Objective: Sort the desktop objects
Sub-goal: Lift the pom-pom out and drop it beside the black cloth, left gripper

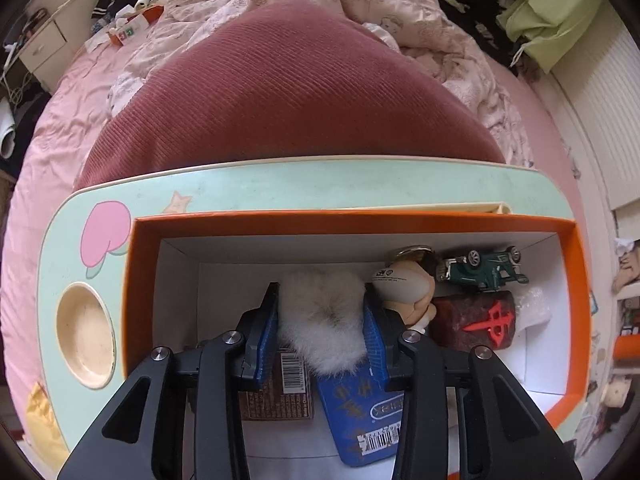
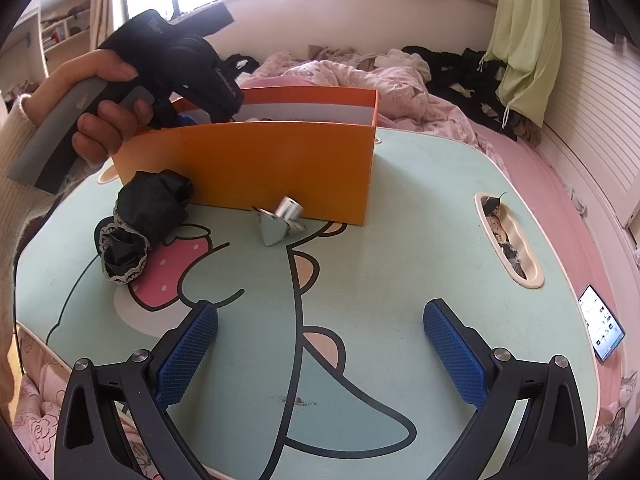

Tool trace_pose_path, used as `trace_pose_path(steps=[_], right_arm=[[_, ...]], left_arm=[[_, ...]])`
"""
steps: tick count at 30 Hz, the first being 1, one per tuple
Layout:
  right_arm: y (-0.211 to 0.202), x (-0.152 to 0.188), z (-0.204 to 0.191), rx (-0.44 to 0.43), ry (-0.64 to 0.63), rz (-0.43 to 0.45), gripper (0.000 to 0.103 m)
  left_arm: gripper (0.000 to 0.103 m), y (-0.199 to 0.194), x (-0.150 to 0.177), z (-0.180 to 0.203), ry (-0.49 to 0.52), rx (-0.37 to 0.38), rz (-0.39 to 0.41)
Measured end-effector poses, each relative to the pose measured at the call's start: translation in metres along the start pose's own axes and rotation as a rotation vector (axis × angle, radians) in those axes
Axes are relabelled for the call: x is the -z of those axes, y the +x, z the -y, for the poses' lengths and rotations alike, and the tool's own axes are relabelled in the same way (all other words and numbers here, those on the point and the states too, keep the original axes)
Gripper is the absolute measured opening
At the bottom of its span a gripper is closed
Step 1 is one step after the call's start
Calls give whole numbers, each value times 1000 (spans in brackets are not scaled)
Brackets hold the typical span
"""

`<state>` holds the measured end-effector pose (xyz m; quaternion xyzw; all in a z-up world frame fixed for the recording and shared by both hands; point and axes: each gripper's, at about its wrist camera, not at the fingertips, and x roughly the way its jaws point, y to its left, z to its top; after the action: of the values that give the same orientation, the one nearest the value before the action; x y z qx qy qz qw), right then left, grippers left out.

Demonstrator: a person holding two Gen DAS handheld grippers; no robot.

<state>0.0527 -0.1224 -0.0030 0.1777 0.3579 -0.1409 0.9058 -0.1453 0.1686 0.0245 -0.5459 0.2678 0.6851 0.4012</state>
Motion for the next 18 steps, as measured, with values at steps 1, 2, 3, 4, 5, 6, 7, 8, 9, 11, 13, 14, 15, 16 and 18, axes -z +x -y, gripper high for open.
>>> trace_pose_path(steps=[1, 2, 3, 4, 5, 6, 7, 8, 9, 11, 13, 14, 15, 16, 18], right_arm=[[0, 1, 1, 0, 1, 0, 103], [0, 1, 1, 2, 3, 0, 103], [0, 1, 1, 2, 4, 0, 103], [0, 1, 0, 2, 5, 0, 103], [0, 1, 0, 3, 5, 0, 103], [0, 1, 0, 3, 5, 1, 103], [0, 1, 0, 4, 6, 1, 103], [0, 1, 1, 4, 7, 1, 103], [1, 1, 0, 4, 7, 1, 103], [1, 1, 0, 5, 8, 2, 103], [1, 2, 0, 6, 9, 2, 103], [1, 2, 0, 6, 10, 2, 103], [1, 1, -1, 7, 10, 3, 103], [1, 2, 0, 7, 10, 3, 103], [1, 1, 0, 7, 11, 3, 103]], left_arm=[[39, -7, -1, -4, -2, 34, 19], [39, -16, 2, -7, -2, 61, 48], [39, -33, 7, -10, 3, 92, 95], [39, -44, 10, -11, 11, 112, 127], [39, -60, 17, -13, 28, 142, 168], [39, -77, 25, -14, 42, 175, 206], [39, -90, 33, -17, 53, 205, 234], [39, -103, 43, -19, 72, 239, 263], [39, -116, 59, -22, 97, 262, 297], [39, -124, 82, -28, 130, 268, 330], [39, -121, 103, -35, 150, 274, 324], [39, -119, 111, -37, 160, 277, 318], [39, -114, 124, -41, 169, 267, 320], [39, -109, 131, -42, 178, 248, 324], [39, -95, 143, -42, 205, 176, 319]])
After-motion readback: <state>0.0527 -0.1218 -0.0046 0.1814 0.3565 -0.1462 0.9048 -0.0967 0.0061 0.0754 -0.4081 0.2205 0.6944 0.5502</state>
